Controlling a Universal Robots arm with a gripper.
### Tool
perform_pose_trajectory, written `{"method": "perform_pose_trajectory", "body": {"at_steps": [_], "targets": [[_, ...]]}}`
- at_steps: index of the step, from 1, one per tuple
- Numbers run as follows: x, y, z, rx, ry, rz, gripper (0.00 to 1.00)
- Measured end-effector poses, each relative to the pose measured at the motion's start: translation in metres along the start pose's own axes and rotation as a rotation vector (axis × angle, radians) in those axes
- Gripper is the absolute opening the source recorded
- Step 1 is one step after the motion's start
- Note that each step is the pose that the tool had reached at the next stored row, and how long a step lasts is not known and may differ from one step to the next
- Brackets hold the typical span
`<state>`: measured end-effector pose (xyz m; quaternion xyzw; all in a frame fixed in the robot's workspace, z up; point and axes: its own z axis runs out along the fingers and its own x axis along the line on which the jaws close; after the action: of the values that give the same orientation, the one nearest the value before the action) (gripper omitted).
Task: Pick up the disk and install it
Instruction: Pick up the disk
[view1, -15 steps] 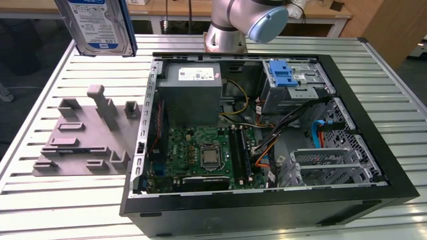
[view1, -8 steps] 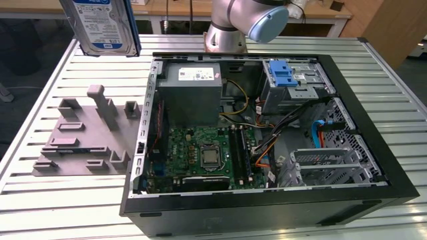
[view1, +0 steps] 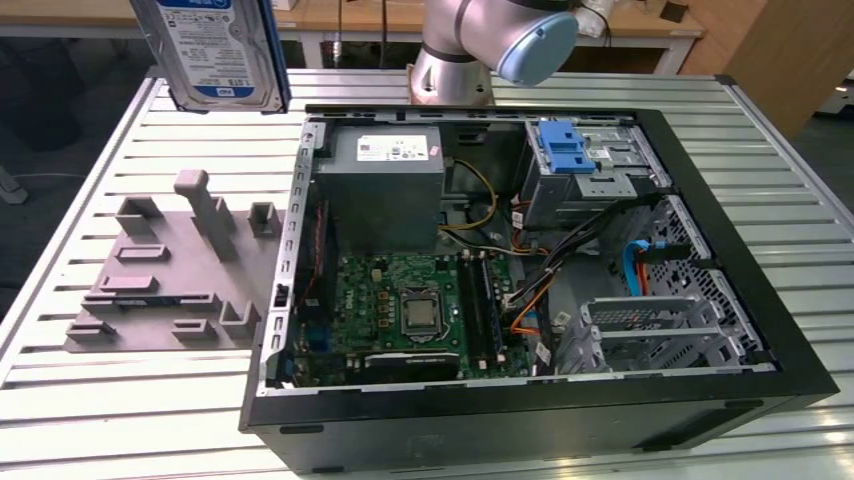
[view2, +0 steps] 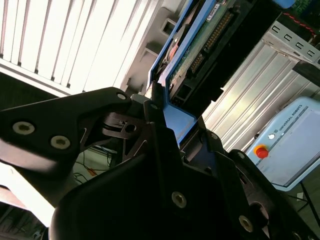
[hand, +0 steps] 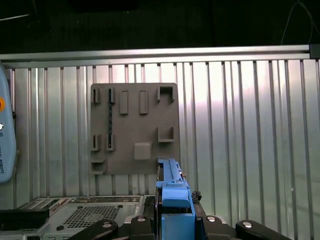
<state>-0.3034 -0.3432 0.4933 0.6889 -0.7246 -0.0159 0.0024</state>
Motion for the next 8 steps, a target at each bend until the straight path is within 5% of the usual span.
{"method": "perform_pose_trajectory", "body": {"at_steps": [8], "targets": [[-0.0003, -0.0067, -0.0001, 0.0000, -0.0001, 0.000, 0.36]]}}
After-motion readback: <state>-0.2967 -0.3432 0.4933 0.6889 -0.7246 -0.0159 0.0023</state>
